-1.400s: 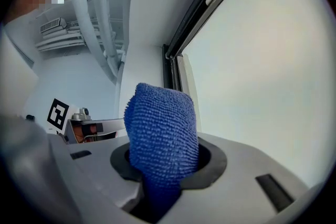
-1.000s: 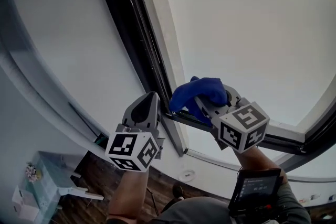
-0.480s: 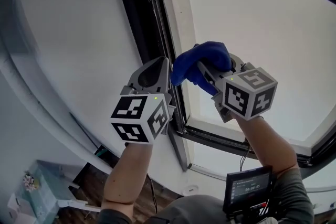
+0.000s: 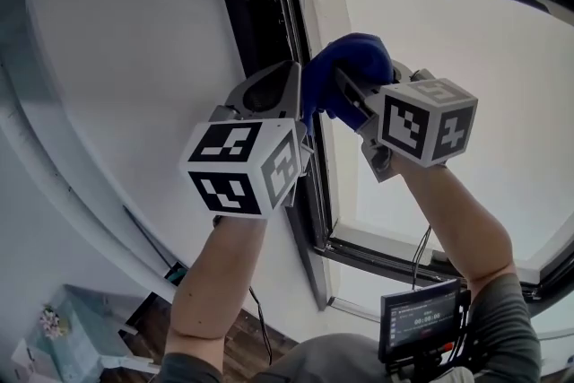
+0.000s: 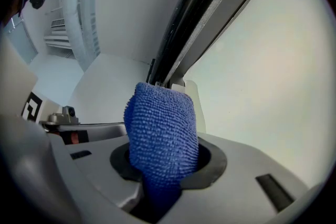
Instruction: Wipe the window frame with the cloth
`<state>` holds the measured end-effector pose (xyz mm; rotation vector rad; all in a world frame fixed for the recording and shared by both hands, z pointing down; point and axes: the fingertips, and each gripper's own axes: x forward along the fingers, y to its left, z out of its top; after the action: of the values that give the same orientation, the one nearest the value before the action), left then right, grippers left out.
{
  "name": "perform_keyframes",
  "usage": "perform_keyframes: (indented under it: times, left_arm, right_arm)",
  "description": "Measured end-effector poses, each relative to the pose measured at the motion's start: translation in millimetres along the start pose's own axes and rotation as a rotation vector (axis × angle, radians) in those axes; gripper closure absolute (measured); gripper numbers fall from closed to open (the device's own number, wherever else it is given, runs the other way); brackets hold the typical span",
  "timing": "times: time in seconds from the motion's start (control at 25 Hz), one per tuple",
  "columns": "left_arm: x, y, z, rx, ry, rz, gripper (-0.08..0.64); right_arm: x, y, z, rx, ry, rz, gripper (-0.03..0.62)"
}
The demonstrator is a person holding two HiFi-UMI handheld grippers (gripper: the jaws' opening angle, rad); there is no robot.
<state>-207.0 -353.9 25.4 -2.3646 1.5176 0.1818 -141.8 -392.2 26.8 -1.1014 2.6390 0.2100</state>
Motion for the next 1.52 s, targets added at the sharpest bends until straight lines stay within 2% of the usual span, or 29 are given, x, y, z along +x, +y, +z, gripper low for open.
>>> perform_keyframes:
  times: [0.32, 0.76, 1.04, 1.24, 1.52]
  left_arm:
    - [19, 17, 31, 0.011, -0.024, -0.008, 0.551]
    - [29, 32, 60, 0.035, -0.064, -0.002, 0.551]
    - [23, 30, 35, 0.029, -0.043, -0.010, 0.551]
    - [8, 21, 22, -0.001, -0.054, -0.016, 0.551]
    - [-5, 8, -12, -0.019, -0.016, -0.016, 0.551]
  right_arm:
    - [36, -9, 50, 0.019, -0.078, -0.029, 0.460]
    - [67, -28, 67, 0.024, -0.131, -0.081, 0.460]
    - [61, -25, 52, -0.044, -0.145, -0.108, 0.460]
    - [47, -17, 30, -0.029, -0.124, -0.096, 0.460]
    - [34, -17, -19, -0.006, -0.054, -0.112, 0.460]
